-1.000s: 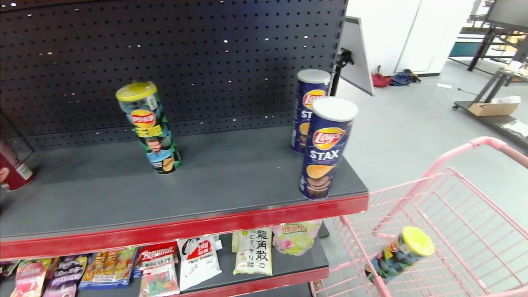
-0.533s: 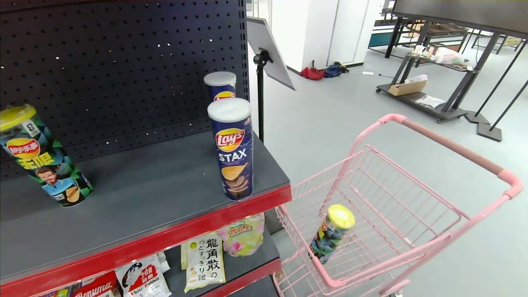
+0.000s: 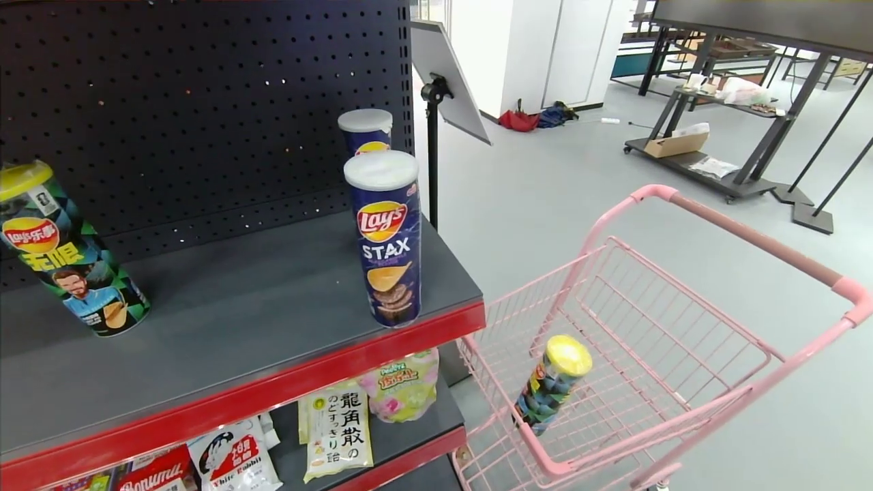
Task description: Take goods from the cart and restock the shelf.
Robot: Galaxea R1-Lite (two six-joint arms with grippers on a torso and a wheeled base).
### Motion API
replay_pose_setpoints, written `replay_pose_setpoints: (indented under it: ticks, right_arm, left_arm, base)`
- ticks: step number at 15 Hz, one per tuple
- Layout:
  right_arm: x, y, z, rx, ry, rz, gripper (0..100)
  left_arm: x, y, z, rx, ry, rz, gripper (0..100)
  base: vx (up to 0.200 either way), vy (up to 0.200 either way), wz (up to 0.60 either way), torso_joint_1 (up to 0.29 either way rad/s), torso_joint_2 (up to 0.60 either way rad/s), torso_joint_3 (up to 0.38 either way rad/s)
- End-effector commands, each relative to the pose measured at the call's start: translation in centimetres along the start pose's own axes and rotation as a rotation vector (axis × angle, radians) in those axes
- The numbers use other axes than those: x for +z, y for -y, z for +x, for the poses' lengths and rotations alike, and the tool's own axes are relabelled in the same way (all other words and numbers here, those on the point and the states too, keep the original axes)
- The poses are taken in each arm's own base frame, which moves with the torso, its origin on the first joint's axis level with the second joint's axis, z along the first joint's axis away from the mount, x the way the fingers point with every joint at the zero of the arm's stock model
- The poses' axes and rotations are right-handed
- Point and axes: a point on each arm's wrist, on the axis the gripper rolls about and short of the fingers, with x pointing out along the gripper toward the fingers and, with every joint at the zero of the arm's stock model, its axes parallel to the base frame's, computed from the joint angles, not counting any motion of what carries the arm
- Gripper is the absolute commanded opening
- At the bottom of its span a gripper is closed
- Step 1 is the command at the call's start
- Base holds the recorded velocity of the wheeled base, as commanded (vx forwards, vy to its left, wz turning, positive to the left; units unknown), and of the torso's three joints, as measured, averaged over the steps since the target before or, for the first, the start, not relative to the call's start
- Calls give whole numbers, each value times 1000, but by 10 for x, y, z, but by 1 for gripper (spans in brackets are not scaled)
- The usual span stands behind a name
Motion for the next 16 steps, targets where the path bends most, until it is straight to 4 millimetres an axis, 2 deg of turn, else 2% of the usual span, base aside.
replay_pose_setpoints:
  ticks: [1, 7, 14, 16]
  right_arm:
    - [0, 0, 0, 1, 0, 0, 100]
    - [0, 0, 0, 1, 0, 0, 100]
    - [0, 0, 0, 1, 0, 0, 100]
    - [0, 0, 0, 6, -8, -1, 100]
  left_arm:
    - [0, 0, 0, 0, -1, 0, 100]
    - [0, 0, 0, 2, -1, 0, 100]
    - [0, 0, 0, 2, 1, 0, 100]
    - [0, 0, 0, 2, 1, 0, 100]
  base:
    - [0, 0, 0, -144, 369, 222]
    - [0, 0, 0, -148, 396, 245]
    - [0, 0, 0, -175, 526, 343]
    - [0, 0, 0, -63, 195, 141]
